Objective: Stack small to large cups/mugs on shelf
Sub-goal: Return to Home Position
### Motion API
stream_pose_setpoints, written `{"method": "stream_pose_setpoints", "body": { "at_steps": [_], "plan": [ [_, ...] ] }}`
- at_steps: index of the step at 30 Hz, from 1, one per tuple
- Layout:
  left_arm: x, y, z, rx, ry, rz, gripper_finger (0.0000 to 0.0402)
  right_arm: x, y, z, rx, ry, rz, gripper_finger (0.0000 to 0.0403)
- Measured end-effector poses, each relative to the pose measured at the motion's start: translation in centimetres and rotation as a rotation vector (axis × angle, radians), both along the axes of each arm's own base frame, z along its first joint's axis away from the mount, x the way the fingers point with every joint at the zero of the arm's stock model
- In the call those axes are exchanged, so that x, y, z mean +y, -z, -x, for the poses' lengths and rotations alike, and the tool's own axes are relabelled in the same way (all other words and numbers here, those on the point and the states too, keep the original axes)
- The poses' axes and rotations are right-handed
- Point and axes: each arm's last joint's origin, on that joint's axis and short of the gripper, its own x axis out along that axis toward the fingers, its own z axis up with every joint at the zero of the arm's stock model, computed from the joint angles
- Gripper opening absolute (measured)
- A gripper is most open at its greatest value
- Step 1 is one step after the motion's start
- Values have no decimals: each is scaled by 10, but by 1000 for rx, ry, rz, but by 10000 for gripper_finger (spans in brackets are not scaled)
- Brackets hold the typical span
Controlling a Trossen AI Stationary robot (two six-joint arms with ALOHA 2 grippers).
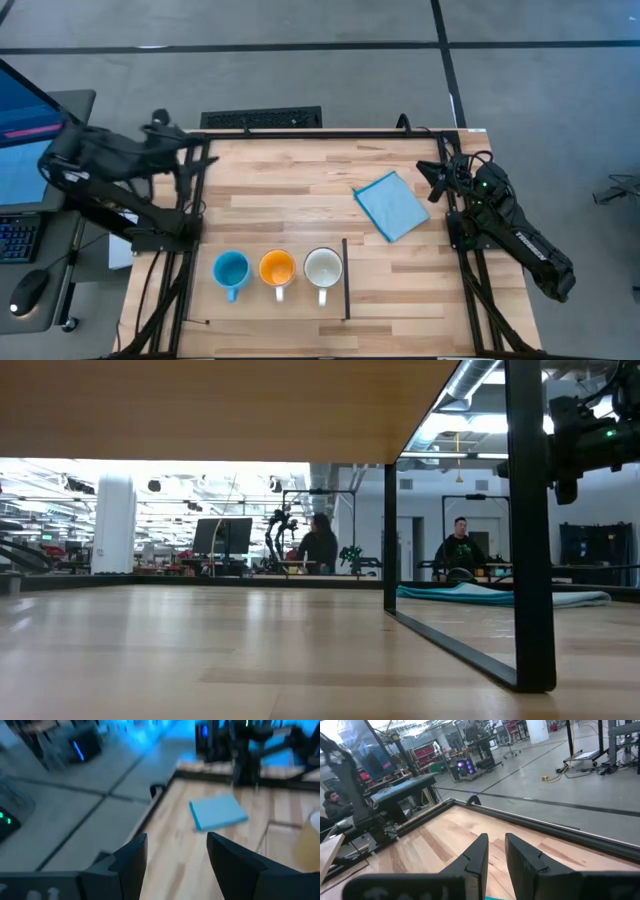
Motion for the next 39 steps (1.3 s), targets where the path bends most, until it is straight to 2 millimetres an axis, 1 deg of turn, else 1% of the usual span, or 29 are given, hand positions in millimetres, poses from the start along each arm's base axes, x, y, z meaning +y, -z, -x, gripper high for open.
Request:
{"method": "stream_pose_setpoints", "body": {
  "at_steps": [4,9,11,13,17,22,26,29,33,36,39],
  "plan": [
    [8,10,23,-117,-12,-51,197,0,-1,0,-4,-19,8,86],
    [18,43,49,-235,-75,-106,197,1,-10,-1,-54,-35,110,86],
    [21,59,57,-262,-79,-129,197,2,-15,-1,-82,-95,164,86],
    [22,78,60,-263,-87,-135,197,5,-19,-2,-109,-188,202,86],
    [24,116,62,-293,-177,-147,197,11,-24,-3,-142,-377,248,86],
    [26,156,62,-332,-319,-190,197,13,-30,-2,-180,-397,298,86],
    [29,181,68,-381,-391,-173,197,12,-31,-1,-186,-380,313,86],
    [31,197,72,-405,-409,-151,197,10,-31,0,-182,-358,315,86],
    [32,212,74,-403,-484,-169,197,8,-31,1,-171,-326,333,86],
    [32,218,71,-399,-551,-183,197,7,-31,3,-166,-298,335,86],
    [30,221,66,-394,-543,-191,197,5,-31,4,-161,-283,337,86]
  ]
}}
